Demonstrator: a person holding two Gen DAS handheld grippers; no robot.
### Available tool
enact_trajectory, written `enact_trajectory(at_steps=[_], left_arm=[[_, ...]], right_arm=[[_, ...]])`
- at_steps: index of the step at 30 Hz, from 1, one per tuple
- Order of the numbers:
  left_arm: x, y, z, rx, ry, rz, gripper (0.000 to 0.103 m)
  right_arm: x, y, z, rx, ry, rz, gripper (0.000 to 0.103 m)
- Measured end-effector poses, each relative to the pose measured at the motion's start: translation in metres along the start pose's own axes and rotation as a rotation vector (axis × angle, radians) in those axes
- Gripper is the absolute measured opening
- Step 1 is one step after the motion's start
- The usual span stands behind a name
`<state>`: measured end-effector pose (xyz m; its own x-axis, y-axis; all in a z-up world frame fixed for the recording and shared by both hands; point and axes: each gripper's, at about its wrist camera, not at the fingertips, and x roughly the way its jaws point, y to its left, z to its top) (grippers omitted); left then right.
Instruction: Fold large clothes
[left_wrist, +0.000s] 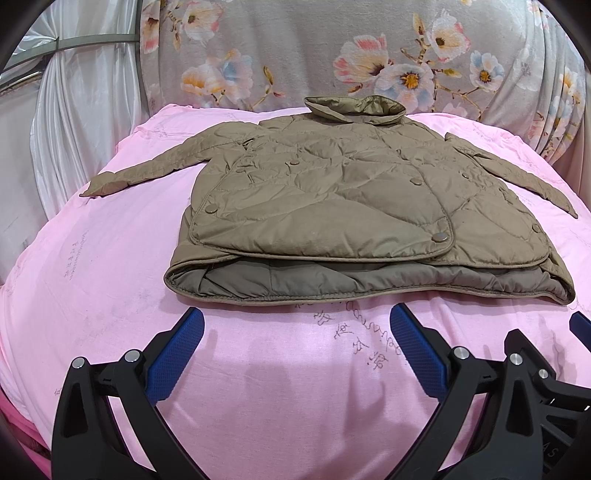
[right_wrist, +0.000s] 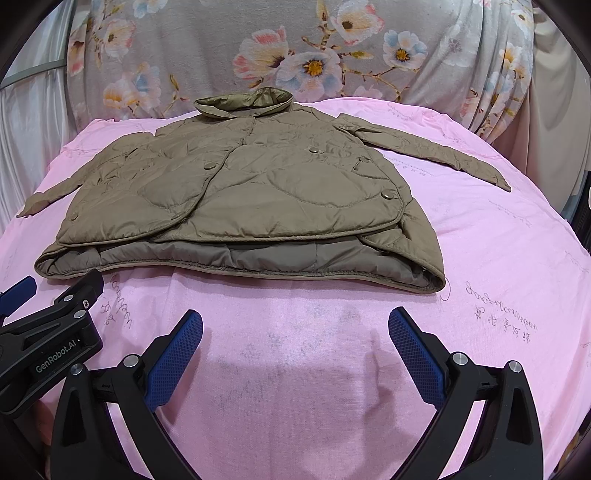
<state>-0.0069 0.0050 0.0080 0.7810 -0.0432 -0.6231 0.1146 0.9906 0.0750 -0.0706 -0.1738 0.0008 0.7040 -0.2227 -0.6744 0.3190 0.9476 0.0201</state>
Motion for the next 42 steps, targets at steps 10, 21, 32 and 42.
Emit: enact_trajectory(at_steps=[10,21,32,42], left_arm=[[0.001,0.004,-0.001,-0.001,0.0,-0.002,0.098],[0.001,0.004,-0.001,-0.002,-0.001,-0.003,0.098],[0.001,0.005,-0.001,-0.003,0.0,-0.003,0.098],[0.003,0.008,0.004,-0.03,0.039,-0.029,0.098]], right_arm=[[0.0,0.0,0.0,-0.001,0.0,-0.001,0.098],[0.001,0.001,0.0,-0.002,0.0,-0.003,0.098],[0.001,0.001,0.0,-0.002,0.0,-0.002,0.098],[0.012,-0.011,0.006,0.031,0.08,0.1,0.098]])
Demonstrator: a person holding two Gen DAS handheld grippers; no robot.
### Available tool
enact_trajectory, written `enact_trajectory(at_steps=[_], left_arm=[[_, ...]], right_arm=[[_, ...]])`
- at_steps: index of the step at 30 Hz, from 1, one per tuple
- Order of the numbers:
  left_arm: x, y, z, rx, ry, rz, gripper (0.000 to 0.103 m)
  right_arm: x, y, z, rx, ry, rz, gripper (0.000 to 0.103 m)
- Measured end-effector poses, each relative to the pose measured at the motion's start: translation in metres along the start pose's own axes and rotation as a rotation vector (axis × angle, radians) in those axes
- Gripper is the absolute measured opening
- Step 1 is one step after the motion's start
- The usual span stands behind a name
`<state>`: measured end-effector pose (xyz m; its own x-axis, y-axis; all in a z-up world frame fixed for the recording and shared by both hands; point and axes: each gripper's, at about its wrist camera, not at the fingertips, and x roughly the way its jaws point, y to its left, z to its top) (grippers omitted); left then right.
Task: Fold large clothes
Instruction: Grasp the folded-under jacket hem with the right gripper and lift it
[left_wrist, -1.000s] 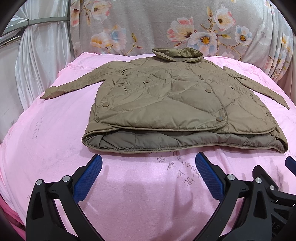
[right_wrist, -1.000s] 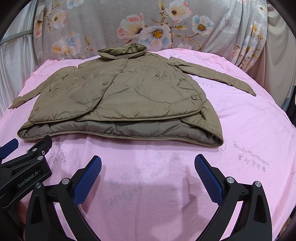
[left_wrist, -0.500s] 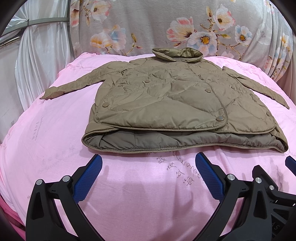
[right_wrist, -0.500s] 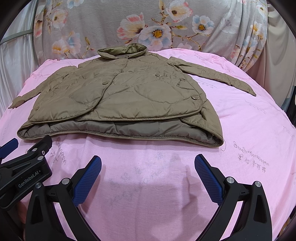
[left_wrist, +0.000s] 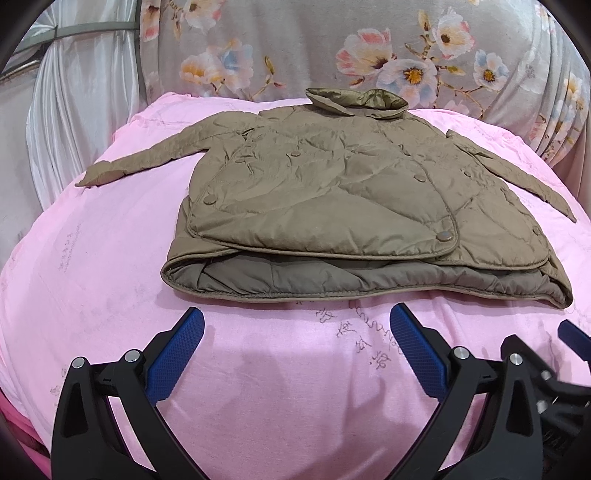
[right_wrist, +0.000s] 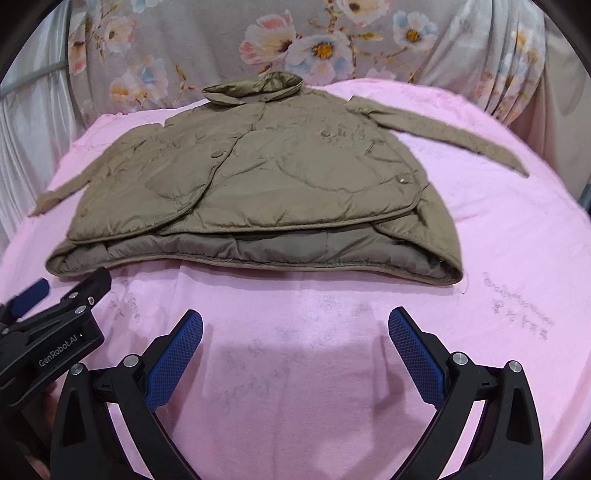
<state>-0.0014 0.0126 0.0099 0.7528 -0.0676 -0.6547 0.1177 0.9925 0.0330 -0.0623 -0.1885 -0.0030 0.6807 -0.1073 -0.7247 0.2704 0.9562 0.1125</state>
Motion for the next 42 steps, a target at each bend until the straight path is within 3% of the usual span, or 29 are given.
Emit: enact_trajectory(at_steps=[3,5,11,16,21,28,29,31,33,34,35,37,39,42], left_arm=[[-0.006,0.009,0.012,-0.016,-0.012,-0.01,0.098],[-0.013,0.015,0.028,-0.022,-0.041,-0.003,0.098],[-0.007,0.025,0.08,-0.027,-0.098,0.066,0.098],[0.025,0.024,0.114,-0.024,-0.085,0.104,0.098],[0.046,0.022,0.132,-0.024,-0.108,0.11,0.098],[0.087,0.021,0.14,-0.032,-0.063,0.094,0.098],[0.092,0.023,0.138,-0.036,-0.061,0.098,0.098],[0.097,0.027,0.135,-0.042,-0.06,0.11,0.098],[0.104,0.031,0.132,-0.054,-0.052,0.117,0.098],[0.106,0.033,0.132,-0.059,-0.048,0.115,0.098],[0.109,0.036,0.131,-0.071,-0.043,0.115,0.098],[0.111,0.038,0.129,-0.082,-0.042,0.114,0.098],[0.115,0.039,0.126,-0.09,-0.037,0.118,0.098],[0.12,0.038,0.122,-0.085,-0.025,0.122,0.098]], right_arm=[[-0.002,-0.034,0.021,0.065,-0.001,0.053,0.098],[-0.004,-0.056,0.042,0.081,-0.032,0.022,0.098],[0.012,-0.173,0.12,0.247,-0.148,-0.079,0.098],[0.068,-0.268,0.171,0.467,-0.092,-0.076,0.098],[0.118,-0.336,0.193,0.675,-0.064,-0.079,0.098],[0.159,-0.376,0.208,0.825,-0.082,-0.099,0.097],[0.16,-0.377,0.211,0.827,-0.101,-0.107,0.093],[0.164,-0.376,0.221,0.799,-0.107,-0.123,0.069],[0.169,-0.376,0.23,0.784,-0.091,-0.151,0.03],[0.17,-0.376,0.236,0.784,-0.092,-0.149,0.024],[0.169,-0.373,0.242,0.777,-0.108,-0.137,0.011],[0.157,-0.353,0.264,0.705,-0.157,-0.165,0.008],[0.134,-0.31,0.297,0.555,-0.241,-0.167,0.006],[0.102,-0.226,0.337,0.345,-0.332,-0.079,0.006]])
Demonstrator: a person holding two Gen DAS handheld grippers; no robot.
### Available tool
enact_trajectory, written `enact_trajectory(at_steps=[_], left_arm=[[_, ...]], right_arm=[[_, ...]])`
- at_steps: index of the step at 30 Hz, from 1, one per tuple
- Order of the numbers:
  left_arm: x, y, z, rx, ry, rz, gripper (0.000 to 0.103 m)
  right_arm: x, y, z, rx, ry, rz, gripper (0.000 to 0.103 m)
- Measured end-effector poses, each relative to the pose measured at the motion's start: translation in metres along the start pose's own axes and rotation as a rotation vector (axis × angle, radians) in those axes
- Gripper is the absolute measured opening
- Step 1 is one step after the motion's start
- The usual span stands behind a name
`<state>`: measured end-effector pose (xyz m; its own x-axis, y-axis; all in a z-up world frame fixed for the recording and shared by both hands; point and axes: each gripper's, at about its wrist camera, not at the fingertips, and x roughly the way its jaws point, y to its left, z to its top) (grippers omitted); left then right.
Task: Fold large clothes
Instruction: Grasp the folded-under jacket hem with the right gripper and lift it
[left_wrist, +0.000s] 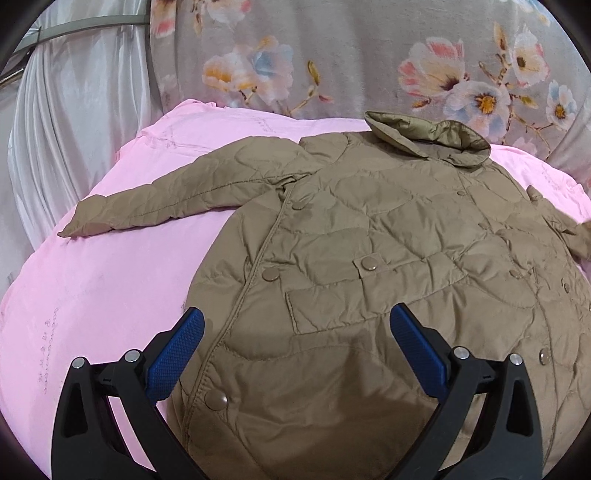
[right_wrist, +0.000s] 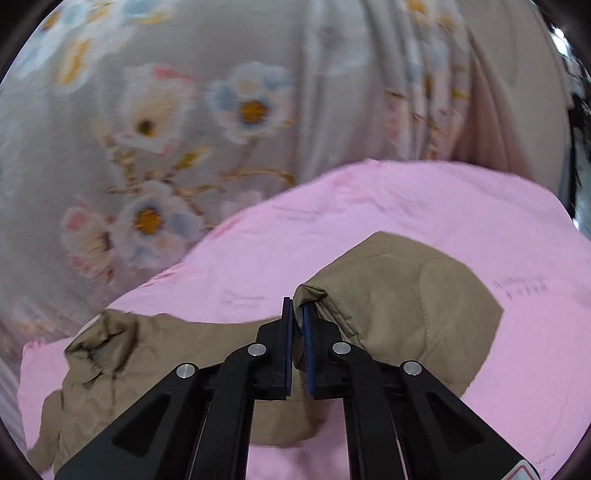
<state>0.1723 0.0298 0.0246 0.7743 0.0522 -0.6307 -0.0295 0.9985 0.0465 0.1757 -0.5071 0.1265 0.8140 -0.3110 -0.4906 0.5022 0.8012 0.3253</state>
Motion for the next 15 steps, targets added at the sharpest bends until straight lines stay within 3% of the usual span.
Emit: enact_trajectory(at_steps=[3,6,12,13,15], left_arm=[[0.0,-0.001,-0.002,0.006,-0.006,0.0,0.098],[-0.001,0.001,-0.003,-0.006,-0.015,-0.009,0.098],[0.001,0.008,-0.002,-0.039,-0.003,-0.047,0.098],[0.001,0.008,-0.002,-0.041,-0.001,-0.052,0.098],[0.002,0.01,-0.002,-0.047,0.005,-0.071,0.098]], right_arm=[[-0.023,0.1,-0.006,-0.184,-0.017,0.146,0.006],[-0.032,0.187,-0.033,-0.31,0.023,0.28,0.006],[-0.019,0.302,-0.114,-0.487,0.137,0.431,0.012],[-0.018,0.312,-0.124,-0.501,0.154,0.446,0.014],[-0.021,0.328,-0.139,-0.511,0.169,0.477,0.038]])
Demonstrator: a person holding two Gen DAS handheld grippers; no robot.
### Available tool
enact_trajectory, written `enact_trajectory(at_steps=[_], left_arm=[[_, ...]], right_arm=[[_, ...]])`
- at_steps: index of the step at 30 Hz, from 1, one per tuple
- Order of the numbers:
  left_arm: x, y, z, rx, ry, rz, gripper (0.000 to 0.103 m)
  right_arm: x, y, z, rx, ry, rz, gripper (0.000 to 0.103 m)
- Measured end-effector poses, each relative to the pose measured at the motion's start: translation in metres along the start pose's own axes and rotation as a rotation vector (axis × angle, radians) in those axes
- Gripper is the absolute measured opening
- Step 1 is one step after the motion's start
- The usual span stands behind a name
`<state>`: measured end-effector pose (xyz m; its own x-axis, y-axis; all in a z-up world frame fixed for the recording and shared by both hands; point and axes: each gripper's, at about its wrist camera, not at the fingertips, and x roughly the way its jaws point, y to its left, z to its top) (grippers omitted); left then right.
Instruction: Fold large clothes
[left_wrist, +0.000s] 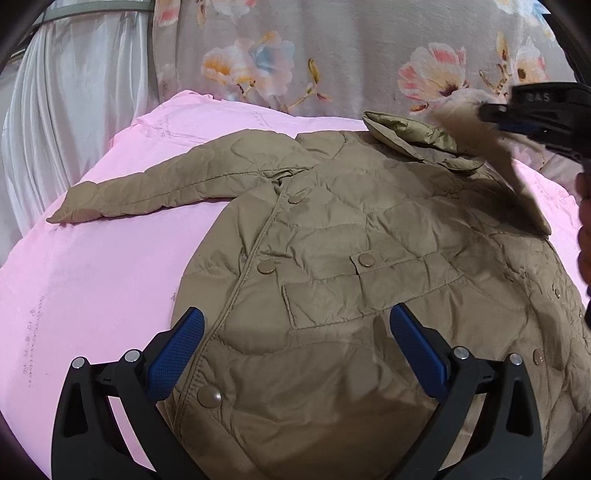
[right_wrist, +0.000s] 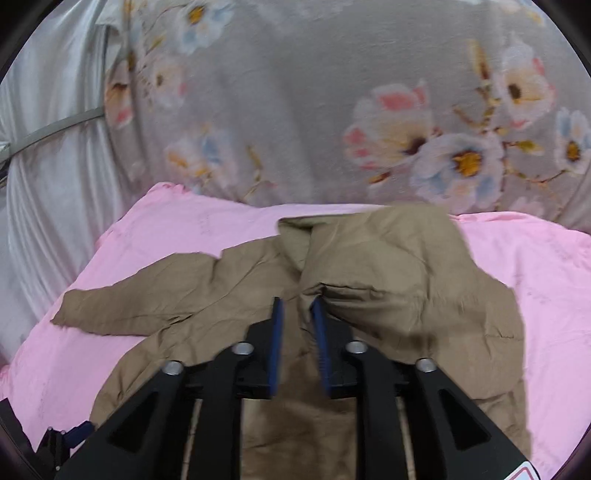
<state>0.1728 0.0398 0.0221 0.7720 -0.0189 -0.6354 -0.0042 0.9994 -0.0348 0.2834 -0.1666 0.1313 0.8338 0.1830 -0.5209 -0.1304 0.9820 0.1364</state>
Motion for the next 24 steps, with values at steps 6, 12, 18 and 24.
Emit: enact_trajectory(at_steps=[6,12,18,24], left_arm=[[0.003,0.006,0.009,-0.028,0.041,-0.077,0.098],[-0.006,0.004,0.059,-0.078,0.012,-0.223,0.098],[0.022,-0.03,0.098,-0.048,0.075,-0.239,0.098],[0.016,-0.035,0.079,-0.035,0.054,-0.15,0.098]], right_arm=[[-0.036,-0.02,-0.007,0.066,-0.095,0.001,0.062],[-0.056,-0.106,-0.028,0.242,-0.07,-0.121,0.067],[-0.053,-0.175,-0.065,0.432,-0.013,-0.19,0.068],[-0.019,-0.15,-0.054,0.386,0.073,-0.086,0.061]])
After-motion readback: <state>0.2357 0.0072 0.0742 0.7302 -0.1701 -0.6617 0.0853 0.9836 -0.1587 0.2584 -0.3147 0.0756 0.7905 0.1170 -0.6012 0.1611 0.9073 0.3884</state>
